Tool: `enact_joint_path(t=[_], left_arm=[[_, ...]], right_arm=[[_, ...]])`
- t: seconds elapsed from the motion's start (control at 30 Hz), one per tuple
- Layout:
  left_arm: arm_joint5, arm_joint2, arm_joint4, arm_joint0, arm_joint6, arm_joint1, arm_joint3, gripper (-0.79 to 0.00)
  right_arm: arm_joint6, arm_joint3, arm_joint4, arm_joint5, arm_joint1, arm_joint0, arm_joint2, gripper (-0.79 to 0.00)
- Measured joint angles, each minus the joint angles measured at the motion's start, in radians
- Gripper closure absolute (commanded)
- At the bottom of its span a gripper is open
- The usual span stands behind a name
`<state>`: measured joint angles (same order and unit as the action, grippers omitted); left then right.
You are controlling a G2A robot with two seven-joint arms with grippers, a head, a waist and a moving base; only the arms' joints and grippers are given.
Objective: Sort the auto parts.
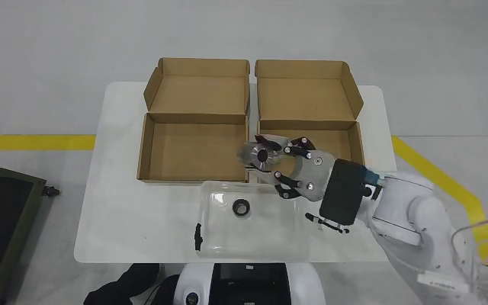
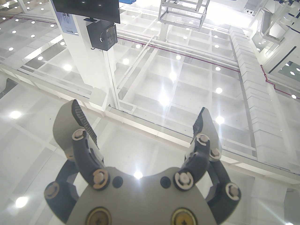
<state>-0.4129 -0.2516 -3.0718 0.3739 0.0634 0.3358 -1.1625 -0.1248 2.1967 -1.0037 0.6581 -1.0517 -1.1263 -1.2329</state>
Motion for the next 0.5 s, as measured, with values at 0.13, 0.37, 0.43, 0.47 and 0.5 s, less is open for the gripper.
enact_joint_path(t=[0.13, 0.37, 0.43, 0.47, 0.5], left_arm=[[0.000, 0.000, 0.000, 0.000, 0.000, 0.000, 0.000, -0.785], [0.000, 0.000, 0.000, 0.000, 0.000, 0.000, 0.000, -0.785], [0.000, 0.000, 0.000, 0.000, 0.000, 0.000, 0.000, -0.785], [0.000, 0.000, 0.000, 0.000, 0.000, 0.000, 0.000, -0.785], [0.000, 0.000, 0.000, 0.000, 0.000, 0.000, 0.000, -0.785]], right_arm=[[0.022, 0.021, -0.004, -0.018, -0.002, -0.014, -0.001, 0.000], [0.043, 0.013, -0.005, -0.012, -0.003, -0.010, -0.026, 0.000], [0.049, 0.009, 0.006, -0.006, -0.003, -0.011, -0.033, 0.000], [0.052, 0.008, 0.009, -0.003, -0.003, -0.012, -0.034, 0.000], [0.053, 0.006, 0.011, 0.001, -0.003, -0.013, -0.034, 0.000]])
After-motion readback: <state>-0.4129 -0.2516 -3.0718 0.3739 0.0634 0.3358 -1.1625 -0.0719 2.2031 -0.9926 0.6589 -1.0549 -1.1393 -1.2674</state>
